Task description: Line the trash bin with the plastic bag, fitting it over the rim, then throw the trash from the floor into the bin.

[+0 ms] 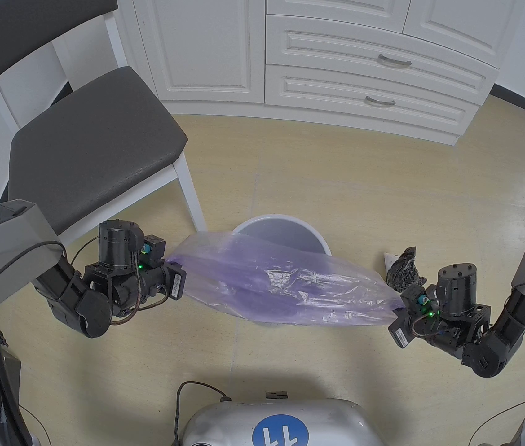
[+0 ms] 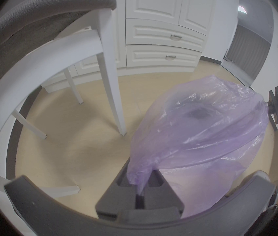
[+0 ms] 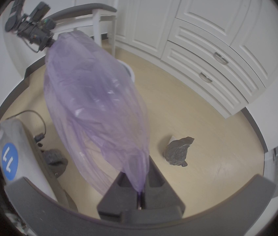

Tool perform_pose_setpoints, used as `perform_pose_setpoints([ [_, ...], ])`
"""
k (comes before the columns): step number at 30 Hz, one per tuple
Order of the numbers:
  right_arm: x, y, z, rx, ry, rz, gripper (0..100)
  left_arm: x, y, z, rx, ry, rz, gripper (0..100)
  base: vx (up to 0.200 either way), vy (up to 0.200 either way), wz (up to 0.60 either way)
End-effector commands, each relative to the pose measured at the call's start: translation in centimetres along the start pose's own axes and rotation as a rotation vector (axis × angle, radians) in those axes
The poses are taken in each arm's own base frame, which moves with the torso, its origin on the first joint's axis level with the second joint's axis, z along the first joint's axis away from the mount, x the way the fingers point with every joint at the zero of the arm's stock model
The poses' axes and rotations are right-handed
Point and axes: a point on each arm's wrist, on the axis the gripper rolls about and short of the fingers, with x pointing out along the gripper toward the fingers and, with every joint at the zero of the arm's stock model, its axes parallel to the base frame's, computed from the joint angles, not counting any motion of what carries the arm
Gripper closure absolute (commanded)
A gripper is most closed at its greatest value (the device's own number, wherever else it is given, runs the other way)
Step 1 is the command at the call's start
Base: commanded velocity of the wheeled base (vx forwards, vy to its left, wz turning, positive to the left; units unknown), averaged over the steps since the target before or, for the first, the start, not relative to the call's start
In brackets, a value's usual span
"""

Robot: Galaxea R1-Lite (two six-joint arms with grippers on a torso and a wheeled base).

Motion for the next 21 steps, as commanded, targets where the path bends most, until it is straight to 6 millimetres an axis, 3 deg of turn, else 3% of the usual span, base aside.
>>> perform_pose_setpoints([
  [1, -0.9, 0.2, -0.4, -0.029, 0.007, 0.027, 100, -0.6, -0.2, -0.1, 0.005, 0.017, -0.015, 100, 0.0, 0.0, 0.0],
  [13, -1.1, 1.6, -1.8, -0.105, 0.057, 0.098, 100, -1.5, -0.4, -1.9, 0.114, 0.091, -0.07, 100, 0.0, 0.0, 0.0],
  [21, -0.9, 1.9, -2.3, -0.12, 0.076, 0.115, 100, -2.4, -0.4, -1.7, 0.124, 0.15, -0.086, 100, 0.0, 0.0, 0.0],
])
